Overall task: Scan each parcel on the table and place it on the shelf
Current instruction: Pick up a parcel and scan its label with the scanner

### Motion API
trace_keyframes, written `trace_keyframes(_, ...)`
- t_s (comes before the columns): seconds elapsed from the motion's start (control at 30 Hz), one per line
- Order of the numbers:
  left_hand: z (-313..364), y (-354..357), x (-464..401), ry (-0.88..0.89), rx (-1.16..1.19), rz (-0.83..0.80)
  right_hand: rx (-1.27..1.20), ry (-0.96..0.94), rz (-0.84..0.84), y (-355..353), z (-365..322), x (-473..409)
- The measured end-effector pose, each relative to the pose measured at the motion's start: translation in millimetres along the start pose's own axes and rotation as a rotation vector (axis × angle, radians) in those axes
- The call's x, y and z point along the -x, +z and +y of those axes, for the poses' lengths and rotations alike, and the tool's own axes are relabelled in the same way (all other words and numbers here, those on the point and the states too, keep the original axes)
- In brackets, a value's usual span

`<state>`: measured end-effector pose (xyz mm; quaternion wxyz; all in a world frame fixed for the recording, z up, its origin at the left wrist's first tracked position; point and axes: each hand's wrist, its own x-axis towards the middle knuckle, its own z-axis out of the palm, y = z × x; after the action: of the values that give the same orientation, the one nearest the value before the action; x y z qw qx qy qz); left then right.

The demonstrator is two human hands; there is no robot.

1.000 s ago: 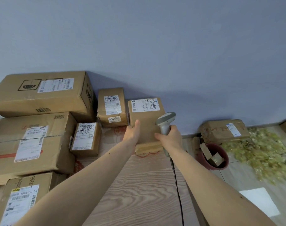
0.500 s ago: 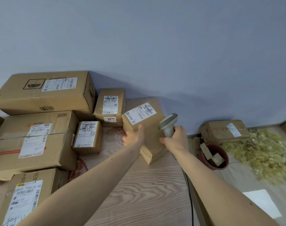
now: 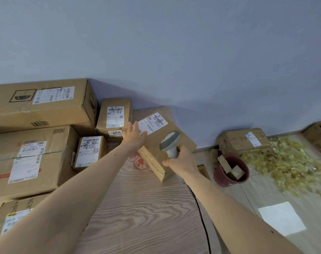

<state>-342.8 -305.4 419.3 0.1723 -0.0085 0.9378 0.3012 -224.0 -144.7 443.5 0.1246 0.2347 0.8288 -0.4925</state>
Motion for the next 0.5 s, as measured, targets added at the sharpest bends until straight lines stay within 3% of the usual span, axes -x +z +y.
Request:
trace_keyframes(0.2,-9,-8,-16,0.094,-0.211,0.024,0.039,0.028,-0.027,0,1,2)
trace_keyframes(0.5,-44,5,36,-0.078,-0.023,0.106,0.051,0.016,0.006,2,-2,17)
